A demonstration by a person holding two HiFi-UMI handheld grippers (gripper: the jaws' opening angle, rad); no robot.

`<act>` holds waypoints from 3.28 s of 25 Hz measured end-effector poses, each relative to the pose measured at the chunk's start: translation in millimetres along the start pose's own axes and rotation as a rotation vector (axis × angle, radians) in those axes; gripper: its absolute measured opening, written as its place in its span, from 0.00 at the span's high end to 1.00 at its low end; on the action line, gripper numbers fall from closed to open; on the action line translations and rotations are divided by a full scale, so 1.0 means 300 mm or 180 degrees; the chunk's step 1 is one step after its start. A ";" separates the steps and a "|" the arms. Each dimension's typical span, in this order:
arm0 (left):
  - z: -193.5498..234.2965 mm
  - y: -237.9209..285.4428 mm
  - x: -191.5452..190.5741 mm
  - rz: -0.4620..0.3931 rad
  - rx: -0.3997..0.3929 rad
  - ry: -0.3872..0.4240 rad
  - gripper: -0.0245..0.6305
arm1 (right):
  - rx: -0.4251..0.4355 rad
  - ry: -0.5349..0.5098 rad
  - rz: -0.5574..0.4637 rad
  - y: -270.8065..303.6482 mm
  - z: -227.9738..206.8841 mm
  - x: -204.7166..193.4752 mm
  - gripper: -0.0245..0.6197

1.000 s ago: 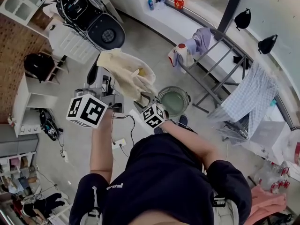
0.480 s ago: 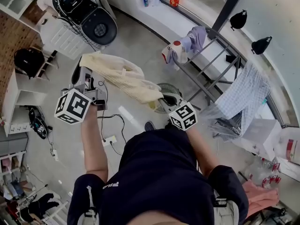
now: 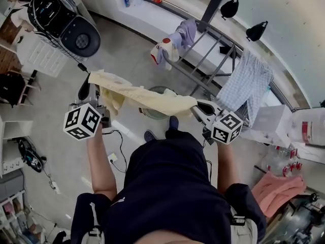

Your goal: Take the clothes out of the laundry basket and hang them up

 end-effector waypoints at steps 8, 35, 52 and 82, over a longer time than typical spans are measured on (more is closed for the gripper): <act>-0.094 0.121 -0.036 0.0158 -0.0535 0.0100 0.92 | -0.0757 -0.0535 -0.0014 -0.187 -0.056 0.066 0.93; -0.499 1.134 0.063 0.0427 -0.0942 0.0373 0.92 | -0.1210 -0.0393 0.0101 -0.263 -0.861 0.389 0.93; -0.746 1.886 0.010 0.0988 -0.1141 0.0436 0.92 | -0.1379 0.0374 0.0220 -0.144 -1.533 0.443 0.93; -0.714 2.367 -0.857 0.2714 -0.1337 0.0241 0.50 | -0.1781 0.2369 0.0875 0.087 -2.044 -0.069 0.41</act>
Point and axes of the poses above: the fingertips, and each gripper's own axes: y forward along the fingers, z to its left, x out of its top, the point moved 2 cm from there along -y, backward along the fingers, and after that the axes turned 15 degrees about -x, right-handed, at the moved point
